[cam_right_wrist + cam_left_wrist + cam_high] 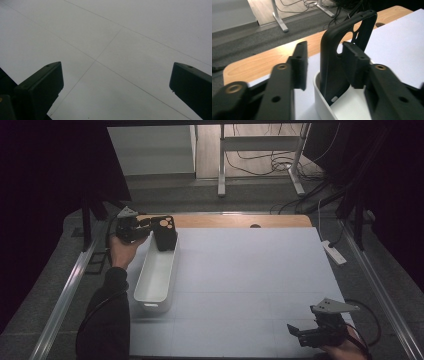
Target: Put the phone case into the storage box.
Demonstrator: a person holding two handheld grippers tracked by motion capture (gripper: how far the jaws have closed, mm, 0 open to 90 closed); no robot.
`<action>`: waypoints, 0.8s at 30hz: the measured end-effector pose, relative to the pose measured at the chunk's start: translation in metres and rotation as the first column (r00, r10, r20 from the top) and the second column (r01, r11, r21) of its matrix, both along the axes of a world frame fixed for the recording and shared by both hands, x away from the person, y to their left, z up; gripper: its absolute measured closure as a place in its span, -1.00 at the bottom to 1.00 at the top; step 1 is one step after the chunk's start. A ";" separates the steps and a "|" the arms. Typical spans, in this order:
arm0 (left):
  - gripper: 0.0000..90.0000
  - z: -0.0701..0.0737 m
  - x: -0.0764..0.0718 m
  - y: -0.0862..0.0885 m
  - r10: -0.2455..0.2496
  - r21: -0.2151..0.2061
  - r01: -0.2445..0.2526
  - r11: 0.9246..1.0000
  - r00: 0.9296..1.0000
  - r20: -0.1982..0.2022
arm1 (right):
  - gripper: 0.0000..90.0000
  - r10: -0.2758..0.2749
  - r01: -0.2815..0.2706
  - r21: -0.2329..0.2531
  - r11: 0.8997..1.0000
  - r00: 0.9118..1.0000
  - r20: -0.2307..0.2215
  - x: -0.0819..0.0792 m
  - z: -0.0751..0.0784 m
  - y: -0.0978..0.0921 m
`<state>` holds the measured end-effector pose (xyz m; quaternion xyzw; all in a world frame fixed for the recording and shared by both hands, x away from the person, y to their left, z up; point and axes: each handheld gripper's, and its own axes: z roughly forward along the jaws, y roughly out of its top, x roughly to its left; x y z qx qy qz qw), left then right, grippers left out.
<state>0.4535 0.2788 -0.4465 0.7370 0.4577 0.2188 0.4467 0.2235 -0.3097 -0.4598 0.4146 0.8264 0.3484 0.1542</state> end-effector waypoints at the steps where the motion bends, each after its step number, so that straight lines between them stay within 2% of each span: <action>1: 0.19 0.000 0.000 0.000 0.000 -0.002 0.000 1.000 1.000 -0.002 | -1.00 0.000 0.000 0.000 1.000 1.000 0.000 0.000 0.000 0.000; 12: -0.22 0.001 -0.004 0.000 0.016 -0.029 -0.017 0.999 0.999 -0.029 | -1.00 0.002 -0.002 0.001 1.000 1.000 0.001 0.000 0.000 0.000; 15: -0.24 0.001 -0.007 -0.001 0.001 -0.045 -0.003 0.999 0.999 -0.042 | -1.00 0.001 -0.001 0.002 1.000 1.000 0.002 0.000 0.000 0.000; 21: -0.46 0.001 -0.011 0.000 -0.024 -0.095 0.016 0.995 0.997 -0.080 | -1.00 -0.003 0.003 0.001 1.000 1.000 0.001 0.000 0.000 -0.001; 24: -0.58 0.000 -0.013 0.002 -0.035 -0.107 0.025 0.994 0.995 -0.092 | -1.00 -0.004 0.004 0.000 1.000 1.000 0.002 0.000 0.000 -0.001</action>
